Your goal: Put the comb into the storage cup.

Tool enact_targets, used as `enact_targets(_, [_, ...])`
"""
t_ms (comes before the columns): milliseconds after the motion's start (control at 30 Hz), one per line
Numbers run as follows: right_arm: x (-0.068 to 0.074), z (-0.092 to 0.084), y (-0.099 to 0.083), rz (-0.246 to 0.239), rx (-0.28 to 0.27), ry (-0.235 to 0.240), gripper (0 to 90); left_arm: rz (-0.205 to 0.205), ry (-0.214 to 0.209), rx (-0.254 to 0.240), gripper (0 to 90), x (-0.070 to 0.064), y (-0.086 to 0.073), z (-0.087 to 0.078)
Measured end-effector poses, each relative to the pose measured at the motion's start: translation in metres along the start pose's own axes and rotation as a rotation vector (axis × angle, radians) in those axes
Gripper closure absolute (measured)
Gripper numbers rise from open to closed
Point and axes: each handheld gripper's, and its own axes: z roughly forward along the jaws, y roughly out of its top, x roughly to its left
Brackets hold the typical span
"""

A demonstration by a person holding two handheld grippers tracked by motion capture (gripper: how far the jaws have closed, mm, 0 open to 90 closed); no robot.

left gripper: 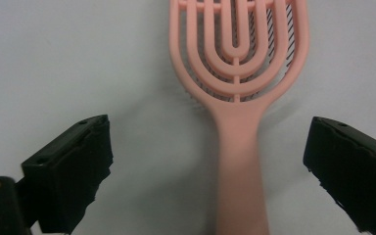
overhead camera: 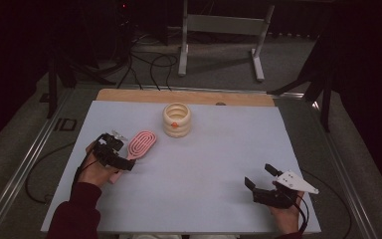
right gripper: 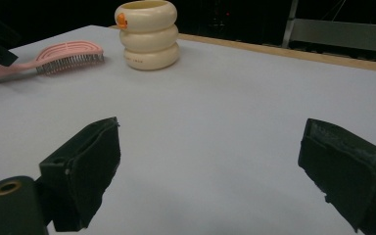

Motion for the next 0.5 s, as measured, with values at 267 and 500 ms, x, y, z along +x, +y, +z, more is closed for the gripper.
enact_targets(267, [-0.001, 0.001, -0.001, 0.001, 0.012, 0.0, 8.7, -0.065, -0.016, 0.11, 12.7, 0.0, 0.007, 0.012])
enact_targets(500, [-0.001, 0.001, -0.001, 0.002, 0.013, -0.002, 8.7, -0.052, -0.006, 0.143, 18.6, -0.003, 0.011, 0.018])
